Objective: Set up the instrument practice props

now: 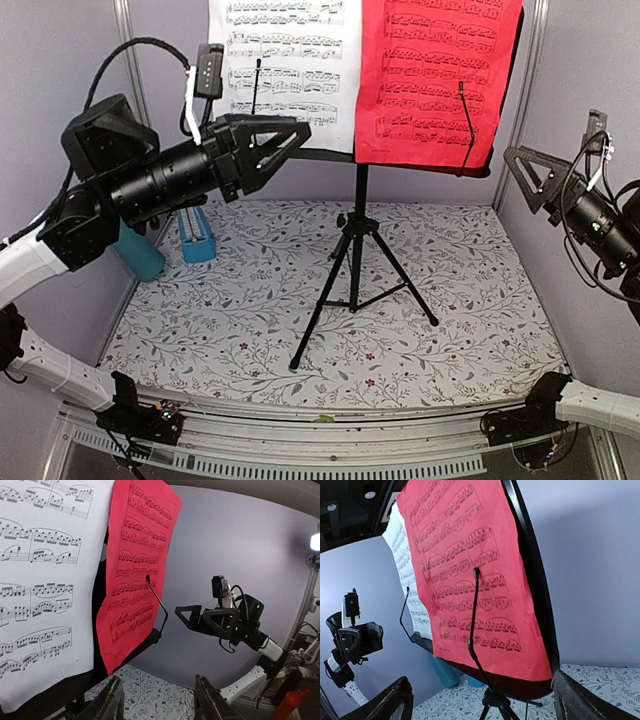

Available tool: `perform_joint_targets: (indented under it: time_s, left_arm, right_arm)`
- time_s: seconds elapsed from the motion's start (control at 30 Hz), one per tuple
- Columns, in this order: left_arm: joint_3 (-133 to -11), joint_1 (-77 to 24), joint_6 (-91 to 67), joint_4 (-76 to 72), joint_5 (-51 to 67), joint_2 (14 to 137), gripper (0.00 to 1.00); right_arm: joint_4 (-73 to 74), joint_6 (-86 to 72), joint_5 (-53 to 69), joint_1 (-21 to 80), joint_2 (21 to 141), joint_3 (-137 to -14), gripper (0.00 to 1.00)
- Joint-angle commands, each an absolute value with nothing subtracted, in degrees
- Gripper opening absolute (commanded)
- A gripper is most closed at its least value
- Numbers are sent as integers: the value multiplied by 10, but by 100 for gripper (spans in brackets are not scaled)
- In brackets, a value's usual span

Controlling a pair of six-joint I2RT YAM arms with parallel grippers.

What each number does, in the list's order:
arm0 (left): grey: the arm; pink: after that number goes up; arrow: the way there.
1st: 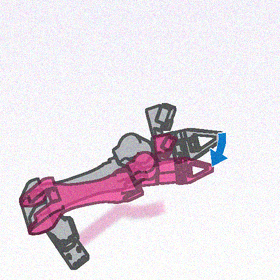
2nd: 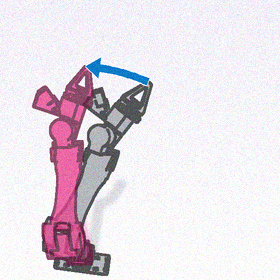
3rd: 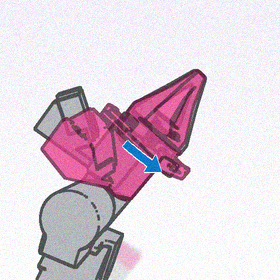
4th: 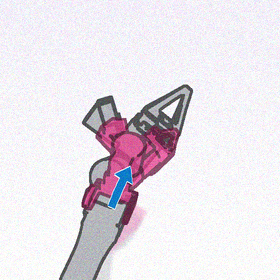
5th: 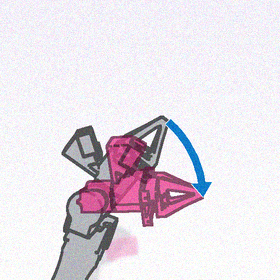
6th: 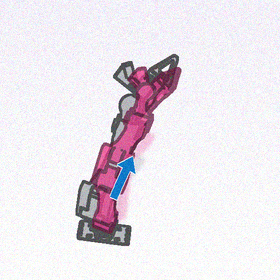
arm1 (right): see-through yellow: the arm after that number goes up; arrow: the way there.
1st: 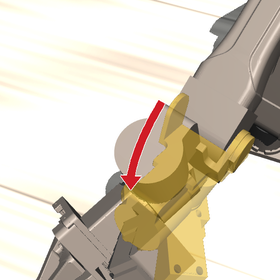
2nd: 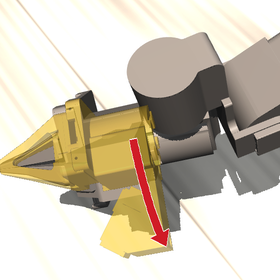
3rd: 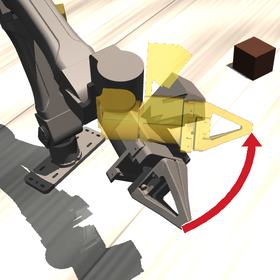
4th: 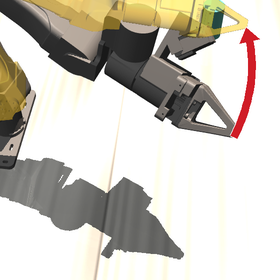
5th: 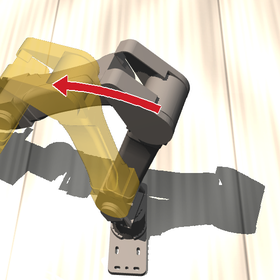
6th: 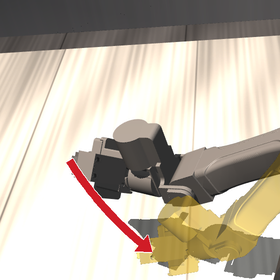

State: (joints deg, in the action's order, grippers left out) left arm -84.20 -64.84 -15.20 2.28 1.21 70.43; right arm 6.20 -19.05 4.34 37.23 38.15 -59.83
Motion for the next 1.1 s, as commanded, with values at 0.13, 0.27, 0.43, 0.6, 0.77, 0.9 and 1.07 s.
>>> perform_joint_targets:
  time_s: [0.13, 0.27, 0.43, 0.6, 0.77, 0.9, 1.07]
  left_arm:
    - [-614, -675, -261, -34, 5, 612, 57]
    - [-533, -678, -308, -34, -28, 583, 73]
    - [-453, -678, -352, -21, -88, 579, 93]
    - [-417, -679, -385, 23, -150, 621, 96]
    - [-406, -677, -405, 49, -169, 683, 96]
    - [-398, -678, -420, 48, -175, 721, 96]
    - [-400, -677, -444, 47, -189, 765, 96]
  right_arm:
    - [136, -260, 1, 374, 320, -458, 99]
    - [125, -285, -2, 374, 309, -396, 99]
    - [91, -308, 12, 374, 332, -336, 99]
    - [71, -319, 22, 374, 373, -305, 99]
    - [67, -338, 42, 376, 425, -292, 99]
    - [71, -353, 45, 381, 471, -291, 99]
    - [80, -364, 40, 382, 516, -282, 99]
